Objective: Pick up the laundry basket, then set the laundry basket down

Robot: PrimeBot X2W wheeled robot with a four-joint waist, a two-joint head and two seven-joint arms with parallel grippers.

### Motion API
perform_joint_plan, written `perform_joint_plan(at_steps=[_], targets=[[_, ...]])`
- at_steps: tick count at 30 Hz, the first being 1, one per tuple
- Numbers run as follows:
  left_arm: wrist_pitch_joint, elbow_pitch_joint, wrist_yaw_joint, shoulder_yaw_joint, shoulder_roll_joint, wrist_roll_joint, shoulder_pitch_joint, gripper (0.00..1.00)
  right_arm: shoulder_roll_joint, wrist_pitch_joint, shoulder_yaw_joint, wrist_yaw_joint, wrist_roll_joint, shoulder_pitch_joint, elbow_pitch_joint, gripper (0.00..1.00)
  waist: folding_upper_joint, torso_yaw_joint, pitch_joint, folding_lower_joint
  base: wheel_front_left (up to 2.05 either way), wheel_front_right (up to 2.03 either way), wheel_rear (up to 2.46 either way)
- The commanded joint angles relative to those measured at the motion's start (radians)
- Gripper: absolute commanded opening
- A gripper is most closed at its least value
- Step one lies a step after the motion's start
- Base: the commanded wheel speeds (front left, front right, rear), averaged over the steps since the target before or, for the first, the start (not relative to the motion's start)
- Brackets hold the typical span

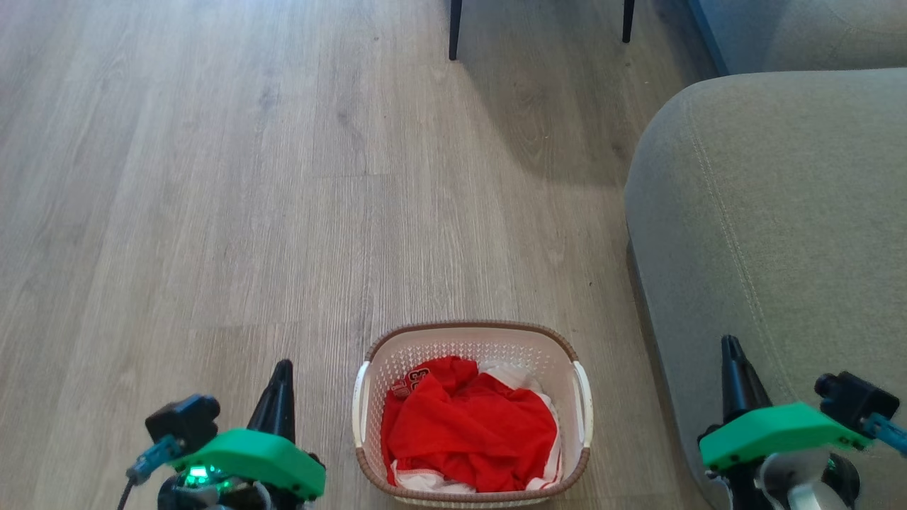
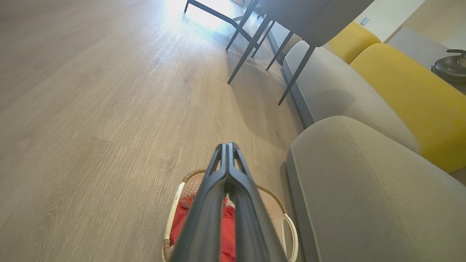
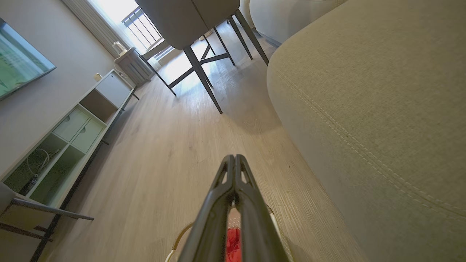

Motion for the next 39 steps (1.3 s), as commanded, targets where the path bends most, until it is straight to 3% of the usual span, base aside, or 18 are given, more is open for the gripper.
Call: perform_joint_plan(at_steps=[1,39], targets=[[0.007,-0.030,-0.006,0.020,0.013,-0.027,-0.057,0.00,-0.020,0.004,0.000,0.002,0.027,-0.053,-0.026,0.00,-0.0001,0.000,0.000,0.0000,0.00,0.00,0.00],[0.108,-0.026,-0.054,0.129,0.018,-0.454,-0.091,0.00,-0.027,0.106,-0.046,0.004,0.428,-0.089,0.009,0.00,-0.0001,-0.012,-0.001,0.0000,0.00,0.00,0.00]])
